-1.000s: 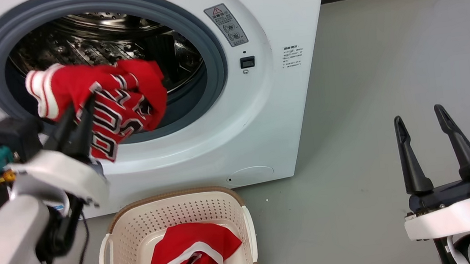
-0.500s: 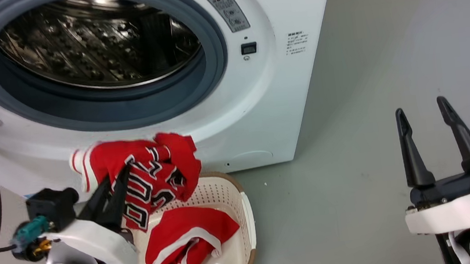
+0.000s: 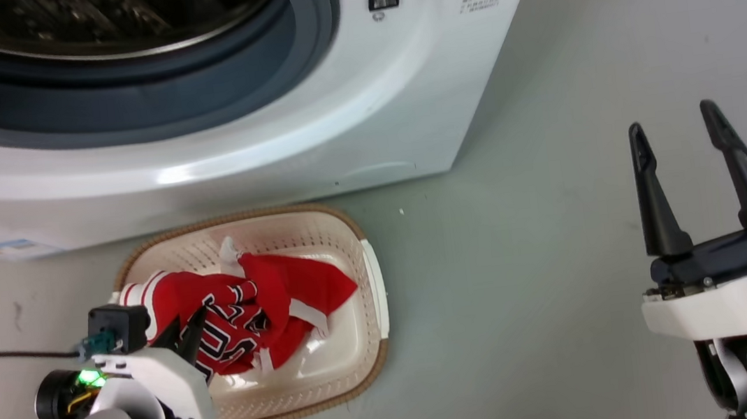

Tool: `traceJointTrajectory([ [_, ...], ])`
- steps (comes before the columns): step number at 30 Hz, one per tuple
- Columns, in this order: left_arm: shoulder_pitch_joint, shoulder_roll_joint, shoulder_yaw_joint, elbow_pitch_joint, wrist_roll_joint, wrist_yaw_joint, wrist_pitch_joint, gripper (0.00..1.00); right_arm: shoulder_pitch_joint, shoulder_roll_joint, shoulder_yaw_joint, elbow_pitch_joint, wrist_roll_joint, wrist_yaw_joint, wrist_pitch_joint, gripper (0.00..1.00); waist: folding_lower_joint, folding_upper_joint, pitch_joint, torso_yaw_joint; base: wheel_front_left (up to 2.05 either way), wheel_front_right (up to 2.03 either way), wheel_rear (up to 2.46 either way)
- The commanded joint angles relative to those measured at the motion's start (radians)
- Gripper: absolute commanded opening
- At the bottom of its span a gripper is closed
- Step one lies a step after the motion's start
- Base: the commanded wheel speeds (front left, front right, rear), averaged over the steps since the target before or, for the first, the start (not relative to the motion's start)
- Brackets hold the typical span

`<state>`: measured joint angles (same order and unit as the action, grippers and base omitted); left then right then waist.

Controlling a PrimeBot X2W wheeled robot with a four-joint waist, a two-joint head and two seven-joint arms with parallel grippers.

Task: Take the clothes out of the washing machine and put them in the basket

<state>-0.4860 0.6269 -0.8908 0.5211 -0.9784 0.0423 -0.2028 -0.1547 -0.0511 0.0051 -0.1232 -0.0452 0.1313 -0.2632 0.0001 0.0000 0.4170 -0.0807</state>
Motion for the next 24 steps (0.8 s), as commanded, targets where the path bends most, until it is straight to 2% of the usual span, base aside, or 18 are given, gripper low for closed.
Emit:
traceJointTrajectory([
  [1,-0.042,-0.021,-0.004,0.053,0.009,-0.020,0.005,0.00,-0.024,0.002,-0.003,-0.010,-0.007,-0.001,-0.002,1.00,-0.0001,0.0000,0.075,-0.015,0.00,0.00,0.00],
  [6,-0.136,-0.083,-0.016,0.229,0.016,-0.083,0.010,0.00,-0.046,0.002,0.001,-0.031,-0.016,-0.001,-0.002,1.00,-0.0001,0.0000,0.168,-0.028,0.00,0.00,0.00],
  [10,-0.191,-0.112,-0.018,0.324,0.020,-0.108,0.010,0.00,-0.058,0.002,-0.001,-0.045,-0.017,-0.001,-0.002,1.00,-0.0001,0.0000,0.223,-0.039,0.00,0.00,0.00],
  [11,-0.227,-0.128,-0.017,0.383,0.021,-0.122,0.009,0.00,-0.060,0.002,-0.003,-0.055,-0.015,-0.001,-0.002,1.00,-0.0001,0.0000,0.255,-0.046,0.00,0.00,0.00],
  [24,-0.394,-0.195,0.016,0.627,-0.012,-0.163,-0.015,0.00,-0.077,0.002,-0.011,-0.092,-0.006,-0.001,-0.002,1.00,-0.0001,0.0000,0.399,-0.063,0.00,0.00,0.00],
])
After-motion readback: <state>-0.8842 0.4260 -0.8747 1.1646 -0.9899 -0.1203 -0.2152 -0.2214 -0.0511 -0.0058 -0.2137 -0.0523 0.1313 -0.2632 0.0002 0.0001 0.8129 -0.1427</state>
